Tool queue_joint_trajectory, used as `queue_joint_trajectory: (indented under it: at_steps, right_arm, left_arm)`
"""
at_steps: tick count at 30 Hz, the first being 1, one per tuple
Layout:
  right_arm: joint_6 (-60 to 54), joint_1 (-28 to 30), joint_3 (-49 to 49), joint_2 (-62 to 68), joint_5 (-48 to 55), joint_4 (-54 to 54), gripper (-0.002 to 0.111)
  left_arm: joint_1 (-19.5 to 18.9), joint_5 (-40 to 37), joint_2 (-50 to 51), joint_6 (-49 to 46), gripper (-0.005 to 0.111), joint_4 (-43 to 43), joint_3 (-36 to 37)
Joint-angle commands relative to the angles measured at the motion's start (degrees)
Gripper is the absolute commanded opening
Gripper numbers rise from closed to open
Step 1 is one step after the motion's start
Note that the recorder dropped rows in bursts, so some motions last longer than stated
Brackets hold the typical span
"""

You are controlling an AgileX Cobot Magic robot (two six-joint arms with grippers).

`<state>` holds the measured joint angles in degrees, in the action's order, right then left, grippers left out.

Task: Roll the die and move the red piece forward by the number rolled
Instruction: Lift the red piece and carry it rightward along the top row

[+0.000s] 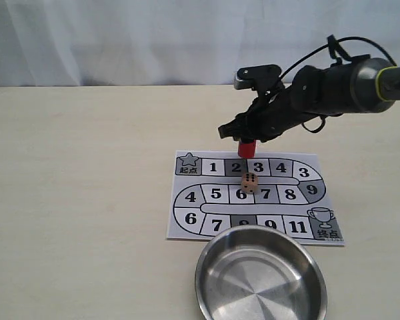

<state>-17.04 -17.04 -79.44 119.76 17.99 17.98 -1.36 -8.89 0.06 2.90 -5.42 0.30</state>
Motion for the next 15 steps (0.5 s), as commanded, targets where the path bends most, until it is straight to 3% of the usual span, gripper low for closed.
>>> queue_joint_trajectory:
  at_steps: [1, 15]
  right_arm:
    - [-0.10, 2.27, 0.13, -1.92, 2.01, -0.50, 0.004]
    - [-0.10, 2.52, 0.24, 2.71, 5.82, -0.50, 0.004]
  left_arm:
    - [0.01, 0.77, -0.06, 0.12, 0.000, 0.11, -0.30]
    - [0.01, 0.77, -0.06, 0.12, 0.000, 0.11, -0.30]
